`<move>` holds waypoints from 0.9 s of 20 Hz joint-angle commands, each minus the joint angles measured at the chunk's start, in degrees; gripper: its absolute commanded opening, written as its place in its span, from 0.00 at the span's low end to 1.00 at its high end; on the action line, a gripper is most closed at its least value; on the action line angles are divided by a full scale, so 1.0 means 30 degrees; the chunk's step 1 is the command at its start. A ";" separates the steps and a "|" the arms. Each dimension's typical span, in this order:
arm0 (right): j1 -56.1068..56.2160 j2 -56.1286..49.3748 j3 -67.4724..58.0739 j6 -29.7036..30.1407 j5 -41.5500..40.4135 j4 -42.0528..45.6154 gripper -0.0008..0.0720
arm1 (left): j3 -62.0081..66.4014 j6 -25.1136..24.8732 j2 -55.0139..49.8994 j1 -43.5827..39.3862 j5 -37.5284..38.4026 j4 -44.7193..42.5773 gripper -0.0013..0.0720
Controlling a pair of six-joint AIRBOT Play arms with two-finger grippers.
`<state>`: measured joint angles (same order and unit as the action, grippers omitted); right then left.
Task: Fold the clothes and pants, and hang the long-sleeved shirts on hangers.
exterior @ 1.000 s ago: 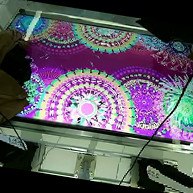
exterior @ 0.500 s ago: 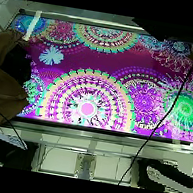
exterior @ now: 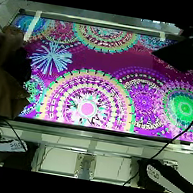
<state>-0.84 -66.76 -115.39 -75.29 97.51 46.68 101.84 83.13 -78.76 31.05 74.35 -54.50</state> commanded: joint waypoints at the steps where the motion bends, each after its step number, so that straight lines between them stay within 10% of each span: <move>1: -0.1020 0.0408 0.0007 0.0007 0.1690 0.6091 0.66 | 0.0000 -0.1530 0.1953 -0.5552 0.1792 0.2747 0.03; 8: -0.3985 0.0393 0.0007 0.0714 0.0080 1.1023 0.66 | -0.0015 -0.1749 -0.2608 -2.2797 -0.3526 -0.0561 0.03; 12: -0.5952 -0.0248 0.0109 0.0692 -0.0437 1.0987 0.66 | 0.0000 -0.2871 -0.7672 -2.7948 -0.7890 -0.0845 0.04; 13: -0.6317 -0.0437 0.0328 0.0692 -0.0481 1.0958 0.66 | 0.0000 -0.2739 -0.8357 -2.8225 -0.8888 -0.0838 0.14; 15: -0.6870 -0.0918 0.0882 0.0692 -0.0736 1.0870 0.66 | 0.0044 -0.2659 -0.8604 -2.7664 -0.9930 -0.1231 1.00; 18: -0.7395 -0.1923 0.2004 0.0707 -0.1056 0.9406 0.66 | 0.0175 -0.0073 -0.6739 -2.3999 -0.8204 -0.4830 0.98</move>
<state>-21.10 -70.19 -111.92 -73.25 95.37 78.13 102.15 77.34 -100.66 -46.11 49.25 -60.47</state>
